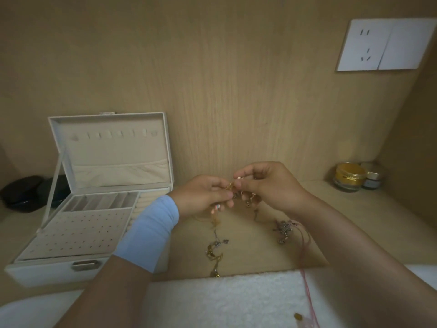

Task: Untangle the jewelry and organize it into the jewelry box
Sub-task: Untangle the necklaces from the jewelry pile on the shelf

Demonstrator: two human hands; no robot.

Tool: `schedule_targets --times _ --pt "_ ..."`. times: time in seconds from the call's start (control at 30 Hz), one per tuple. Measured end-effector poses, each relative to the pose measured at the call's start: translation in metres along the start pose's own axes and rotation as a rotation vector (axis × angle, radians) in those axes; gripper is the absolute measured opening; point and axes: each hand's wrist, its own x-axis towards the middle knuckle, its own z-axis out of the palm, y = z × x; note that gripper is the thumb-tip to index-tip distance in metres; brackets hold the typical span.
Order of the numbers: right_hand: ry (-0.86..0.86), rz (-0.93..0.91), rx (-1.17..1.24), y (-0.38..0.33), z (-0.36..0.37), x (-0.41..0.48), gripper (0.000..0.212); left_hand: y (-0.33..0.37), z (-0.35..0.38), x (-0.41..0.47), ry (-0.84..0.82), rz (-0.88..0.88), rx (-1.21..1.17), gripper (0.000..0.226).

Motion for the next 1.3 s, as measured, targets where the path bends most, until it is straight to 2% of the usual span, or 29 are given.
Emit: schedule_targets --times 0.13,0.3,0.43,0.53,0.6,0.67,0.77,0.83,0.9,0.97,1.07,1.2,1.3 --pt "0.042 0.014 0.096 -0.018 -0.007 -0.001 0.012 0.014 -0.009 0.002 -0.002 -0.016 0.051 0.02" --pt "0.137 0.047 0.208 -0.03 -0.014 -0.001 0.014 0.023 -0.013 -0.002 -0.135 -0.134 -0.144 0.023" --pt "0.22 0.08 0.322 -0.029 -0.028 -0.002 0.015 0.028 -0.025 -0.006 -0.159 -0.161 0.056 0.021" --pt "0.27 0.158 0.162 -0.022 -0.038 -0.003 0.023 0.043 -0.029 -0.009 -0.088 -0.116 0.145 0.019" --pt "0.214 0.244 -0.058 -0.015 -0.039 -0.006 0.026 0.055 -0.027 -0.008 -0.054 -0.073 0.153 0.02" --pt "0.083 0.304 -0.229 -0.009 -0.039 -0.012 0.023 0.068 -0.022 -0.004 -0.048 -0.046 0.16 0.02" --pt "-0.126 0.303 -0.297 -0.006 -0.039 -0.02 0.021 0.091 -0.009 0.004 -0.066 -0.054 0.233 0.019" --pt "-0.196 0.255 -0.256 -0.008 -0.041 -0.023 0.026 0.108 0.0 0.009 -0.084 -0.067 0.323 0.02" --pt "-0.238 0.189 -0.073 -0.015 -0.047 -0.022 0.04 0.122 0.009 0.014 -0.087 -0.056 0.397 0.021" --pt "-0.291 0.146 0.115 -0.021 -0.054 -0.024 0.038 0.133 0.016 0.019 -0.075 -0.032 0.445 0.021" --pt "-0.242 0.121 0.13 -0.026 -0.07 -0.029 0.018 0.146 0.023 0.025 -0.049 -0.007 0.496 0.018" --pt "-0.144 0.158 -0.018 -0.015 -0.103 -0.034 0.013 0.147 0.02 0.034 -0.08 -0.049 0.654 0.025" --pt "-0.078 0.184 -0.069 -0.002 -0.133 -0.039 0.009 0.138 0.026 0.04 -0.161 -0.104 0.672 0.018"
